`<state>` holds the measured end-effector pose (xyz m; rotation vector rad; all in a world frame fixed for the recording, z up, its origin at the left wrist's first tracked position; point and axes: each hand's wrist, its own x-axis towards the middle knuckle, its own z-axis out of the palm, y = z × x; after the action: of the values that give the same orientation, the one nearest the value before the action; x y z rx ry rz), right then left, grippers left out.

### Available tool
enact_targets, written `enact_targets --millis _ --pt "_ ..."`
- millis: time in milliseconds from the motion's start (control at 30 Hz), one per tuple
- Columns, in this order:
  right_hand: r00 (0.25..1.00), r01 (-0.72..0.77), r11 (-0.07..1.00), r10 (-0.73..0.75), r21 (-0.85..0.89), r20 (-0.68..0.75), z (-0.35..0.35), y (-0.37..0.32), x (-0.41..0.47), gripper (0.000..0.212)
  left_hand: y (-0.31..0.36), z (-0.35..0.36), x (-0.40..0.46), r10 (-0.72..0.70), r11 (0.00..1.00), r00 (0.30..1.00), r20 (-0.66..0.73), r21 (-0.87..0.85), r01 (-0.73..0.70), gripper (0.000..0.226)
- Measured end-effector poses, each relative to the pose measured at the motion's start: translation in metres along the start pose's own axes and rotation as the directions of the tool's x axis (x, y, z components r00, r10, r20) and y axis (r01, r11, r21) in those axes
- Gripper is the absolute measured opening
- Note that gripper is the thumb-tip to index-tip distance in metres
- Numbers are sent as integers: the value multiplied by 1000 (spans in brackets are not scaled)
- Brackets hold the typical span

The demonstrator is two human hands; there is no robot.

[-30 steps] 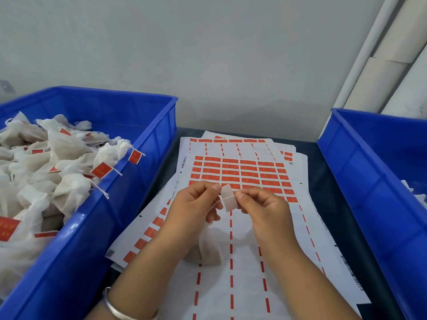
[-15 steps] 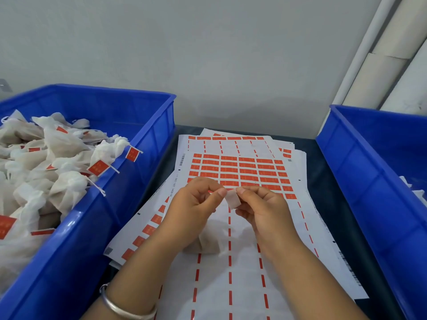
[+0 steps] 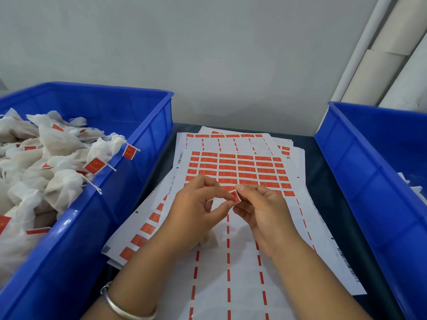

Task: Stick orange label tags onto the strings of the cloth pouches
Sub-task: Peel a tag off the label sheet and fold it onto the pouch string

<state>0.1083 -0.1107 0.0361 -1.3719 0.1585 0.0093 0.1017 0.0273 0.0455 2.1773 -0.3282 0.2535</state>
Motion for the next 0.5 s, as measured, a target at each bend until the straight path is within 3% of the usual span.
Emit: enact_targets --millis 133,267,400,500 --pt "1000 -1 1000 1 13 -3 -1 2 1 10 -3 1 -2 33 999 999 17 24 -34 19" --pt "996 76 997 -75 -28 57 1 2 0 11 -4 2 0 -31 999 999 -43 -34 29 14" --pt "977 196 967 -180 -160 113 5 1 -4 36 -2 0 0 -106 986 986 -127 -142 88 20" --pt "963 261 946 -240 -195 122 4 2 -4 50 -3 -1 1 -147 976 983 -110 -175 126 18"
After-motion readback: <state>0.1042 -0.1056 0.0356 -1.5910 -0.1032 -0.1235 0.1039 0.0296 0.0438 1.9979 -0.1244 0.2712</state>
